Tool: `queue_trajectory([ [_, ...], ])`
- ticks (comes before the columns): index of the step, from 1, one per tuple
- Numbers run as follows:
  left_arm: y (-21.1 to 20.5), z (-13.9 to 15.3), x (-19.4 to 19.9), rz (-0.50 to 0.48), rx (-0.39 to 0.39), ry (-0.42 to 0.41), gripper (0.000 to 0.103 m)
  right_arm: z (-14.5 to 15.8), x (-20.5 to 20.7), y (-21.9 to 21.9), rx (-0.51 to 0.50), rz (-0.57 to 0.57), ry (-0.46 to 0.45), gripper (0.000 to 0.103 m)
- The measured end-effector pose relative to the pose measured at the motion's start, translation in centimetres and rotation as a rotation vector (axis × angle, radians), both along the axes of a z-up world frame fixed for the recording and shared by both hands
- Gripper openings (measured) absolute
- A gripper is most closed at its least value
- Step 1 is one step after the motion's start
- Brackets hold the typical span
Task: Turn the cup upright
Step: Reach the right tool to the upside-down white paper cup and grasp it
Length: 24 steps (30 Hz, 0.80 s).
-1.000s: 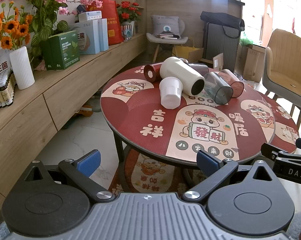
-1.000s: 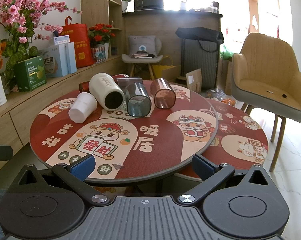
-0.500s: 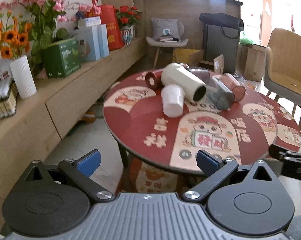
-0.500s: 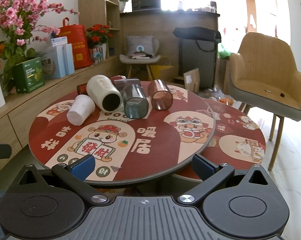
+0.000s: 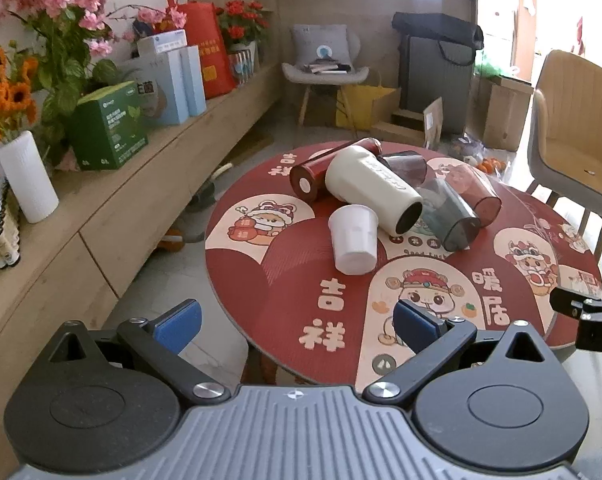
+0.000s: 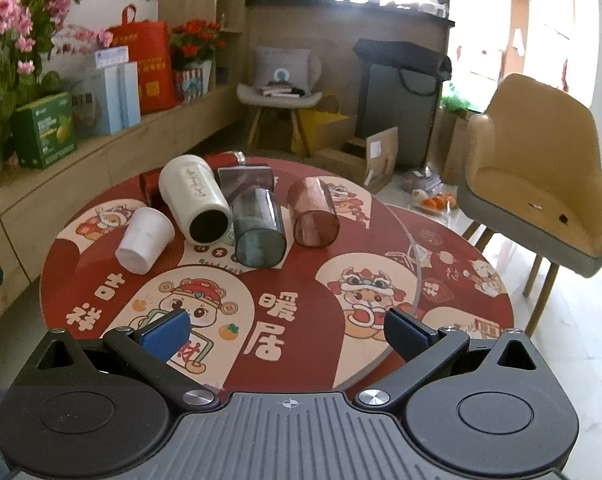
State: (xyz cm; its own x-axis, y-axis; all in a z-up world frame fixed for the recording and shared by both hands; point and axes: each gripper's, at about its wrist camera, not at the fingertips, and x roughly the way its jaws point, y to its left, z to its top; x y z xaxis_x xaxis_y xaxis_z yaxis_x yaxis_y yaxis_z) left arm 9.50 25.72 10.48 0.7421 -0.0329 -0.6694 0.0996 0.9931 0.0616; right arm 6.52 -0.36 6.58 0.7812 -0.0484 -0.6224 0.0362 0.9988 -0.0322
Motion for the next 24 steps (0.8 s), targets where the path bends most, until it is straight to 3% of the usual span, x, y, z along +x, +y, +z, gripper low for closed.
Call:
queue_trajectory([
  [11, 1.3, -2.8, 4.4, 0.014, -0.052, 0.049, 0.103, -0.7, 5.3, 3.2, -0.043, 0.073, 0.091, 0.103],
  [16, 2.2, -4.9, 7.0, 0.048, -0.030, 0.045, 0.103, -1.4, 8.5, 5.0, -0.065, 0.107, 0.097, 0.103],
  [24, 5.5, -7.1, 10.1, 0.110, -0.081, 0.086, 0.103, -2.6, 14.3, 8.3, -0.063, 0.179, 0.112, 0.101],
])
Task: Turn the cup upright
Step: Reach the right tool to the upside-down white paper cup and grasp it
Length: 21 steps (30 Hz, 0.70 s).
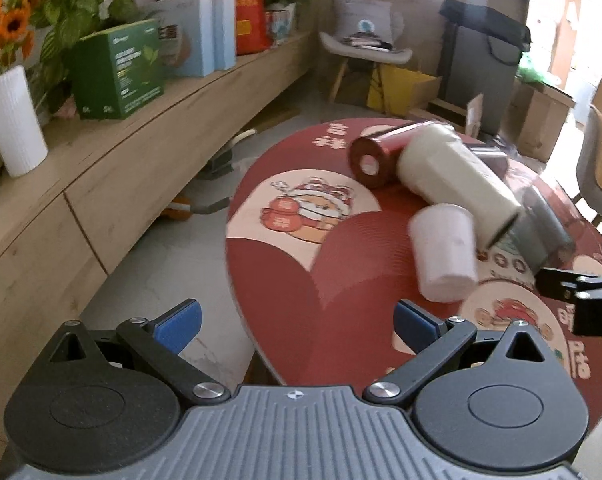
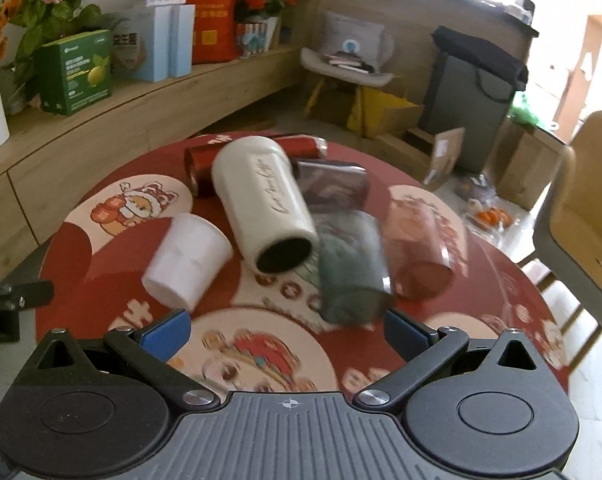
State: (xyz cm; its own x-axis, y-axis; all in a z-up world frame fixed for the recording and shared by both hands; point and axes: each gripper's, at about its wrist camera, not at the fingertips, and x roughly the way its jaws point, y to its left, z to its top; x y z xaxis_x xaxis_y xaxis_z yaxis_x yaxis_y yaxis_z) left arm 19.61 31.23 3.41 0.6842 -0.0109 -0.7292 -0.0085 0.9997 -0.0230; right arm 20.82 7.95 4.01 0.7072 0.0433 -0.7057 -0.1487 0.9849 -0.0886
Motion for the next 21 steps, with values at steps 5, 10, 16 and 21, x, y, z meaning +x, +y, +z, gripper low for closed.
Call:
queue_trajectory([
  [5, 1.4, -0.4, 0.4, 0.030, 0.013, 0.014, 0.103, -0.9, 3.1, 2.3, 0.032, 0.007, 0.030, 0.098],
  [10, 2.7, -1.0, 0.7, 0.078, -0.045, 0.034, 0.103, -1.8, 5.3, 3.6, 0.140, 0.007, 0.069, 0.092],
  [16, 4.2, -1.6, 1.4, 0.135, -0.079, 0.055, 0.103, -3.5, 8.2, 4.1, 0.280, -0.054, 0.137, 0.073],
  [21, 4.8, -1.6, 1.3, 0.150, -0.102, 0.044, 0.103, -4.3, 9.1, 3.9, 0.297, -0.080, 0.178, 0.070],
])
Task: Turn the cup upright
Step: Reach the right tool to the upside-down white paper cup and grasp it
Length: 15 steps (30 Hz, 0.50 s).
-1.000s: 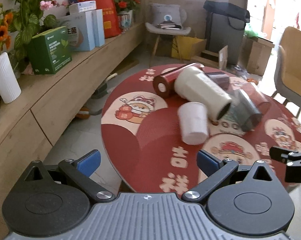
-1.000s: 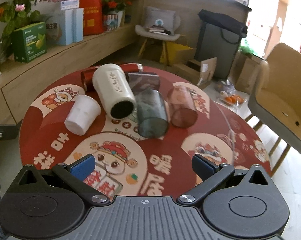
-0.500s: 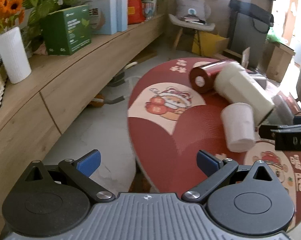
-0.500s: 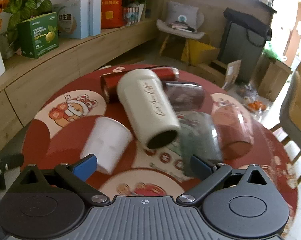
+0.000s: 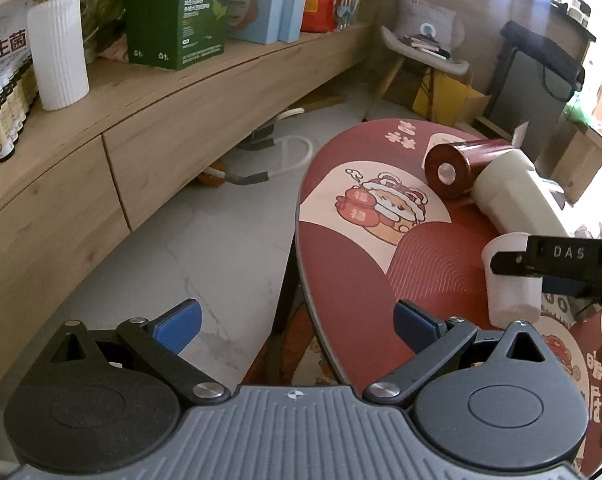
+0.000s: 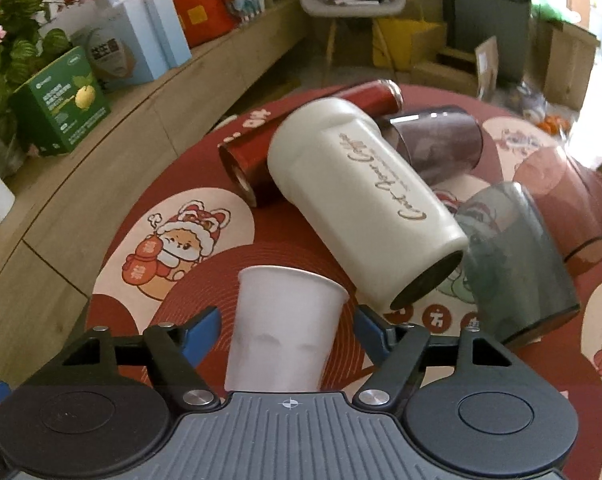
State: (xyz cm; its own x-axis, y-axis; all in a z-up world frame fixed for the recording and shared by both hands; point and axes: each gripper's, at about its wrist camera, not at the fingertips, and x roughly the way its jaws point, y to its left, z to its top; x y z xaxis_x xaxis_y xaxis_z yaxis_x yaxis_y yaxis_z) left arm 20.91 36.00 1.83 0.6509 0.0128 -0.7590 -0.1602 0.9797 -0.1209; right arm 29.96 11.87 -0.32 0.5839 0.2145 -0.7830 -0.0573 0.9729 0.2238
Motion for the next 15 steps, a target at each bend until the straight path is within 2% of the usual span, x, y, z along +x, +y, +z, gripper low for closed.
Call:
queue_trajectory([
  [3, -0.3, 0.0, -0.1, -0.015, 0.006, -0.003, 0.103, -0.2, -0.2, -0.1, 0.001, 0.003, 0.003, 0.070],
  [4, -0.4, -0.1, -0.1, -0.021, 0.006, -0.004, 0.103, -0.3, -0.2, -0.1, 0.004, 0.005, 0.005, 0.067],
  [5, -0.5, -0.1, -0.1, -0.026, 0.005, -0.005, 0.103, -0.4, -0.2, -0.2, 0.015, 0.012, 0.008, 0.058],
  [6, -0.5, -0.2, 0.0, -0.030, 0.003, -0.004, 0.103, -0.4, -0.3, -0.2, 0.030, 0.020, 0.010, 0.056],
  [15, -1.0, -0.3, -0.1, -0.059, -0.014, -0.012, 0.103, -0.2, -4.6, -1.7, 0.034, 0.064, 0.015, 0.054],
])
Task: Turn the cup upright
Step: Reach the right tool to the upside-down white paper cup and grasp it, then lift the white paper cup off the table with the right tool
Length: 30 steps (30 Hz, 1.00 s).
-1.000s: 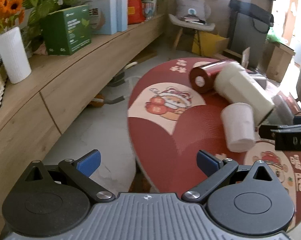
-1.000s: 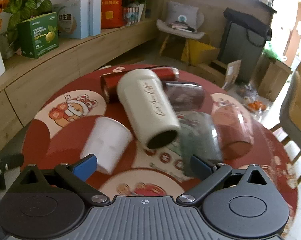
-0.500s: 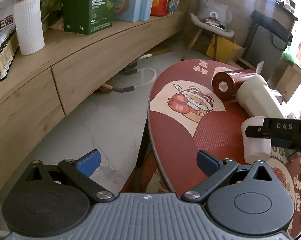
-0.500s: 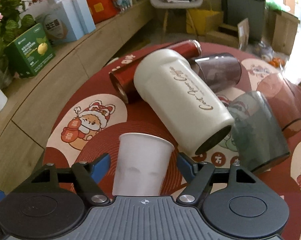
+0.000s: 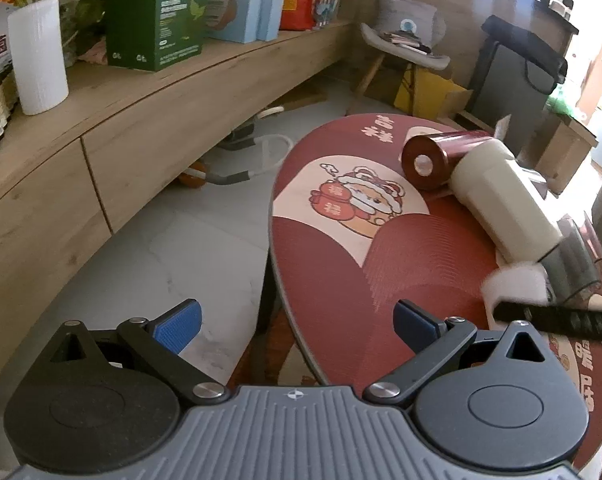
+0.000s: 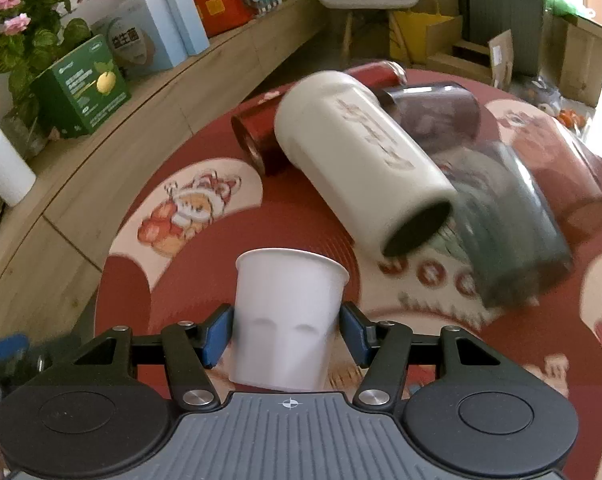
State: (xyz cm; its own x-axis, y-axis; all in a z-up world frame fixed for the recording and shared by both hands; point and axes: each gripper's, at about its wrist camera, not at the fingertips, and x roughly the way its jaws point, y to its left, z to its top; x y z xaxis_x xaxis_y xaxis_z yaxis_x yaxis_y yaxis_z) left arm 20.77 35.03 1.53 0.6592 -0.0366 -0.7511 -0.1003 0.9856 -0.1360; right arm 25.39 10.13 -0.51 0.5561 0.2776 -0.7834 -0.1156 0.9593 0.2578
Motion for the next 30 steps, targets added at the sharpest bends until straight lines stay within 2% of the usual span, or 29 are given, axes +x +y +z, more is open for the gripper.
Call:
queue_trajectory([
  [11, -1.7, -0.2, -0.6, -0.049, 0.009, -0.016, 0.103, 0.0, -8.4, -3.7, 0.039, -0.080, 0.012, 0.054],
  [21, -2.0, -0.2, -0.8, -0.070, 0.003, -0.015, 0.103, 0.1, -9.8, -3.2, 0.030, -0.092, -0.003, 0.056],
  [23, -2.0, -0.3, -0.8, -0.074, 0.002, -0.017, 0.103, 0.2, -9.8, -3.3, 0.040, -0.086, -0.006, 0.070],
  [25, -2.2, -0.3, -0.8, -0.078, -0.001, -0.018, 0.103, 0.4, -9.9, -3.3, 0.044, -0.079, -0.014, 0.077],
  [30, -2.8, -0.5, -0.8, -0.092, 0.000, -0.021, 0.103, 1.2, -10.2, -4.0, 0.058, -0.087, -0.040, 0.080],
])
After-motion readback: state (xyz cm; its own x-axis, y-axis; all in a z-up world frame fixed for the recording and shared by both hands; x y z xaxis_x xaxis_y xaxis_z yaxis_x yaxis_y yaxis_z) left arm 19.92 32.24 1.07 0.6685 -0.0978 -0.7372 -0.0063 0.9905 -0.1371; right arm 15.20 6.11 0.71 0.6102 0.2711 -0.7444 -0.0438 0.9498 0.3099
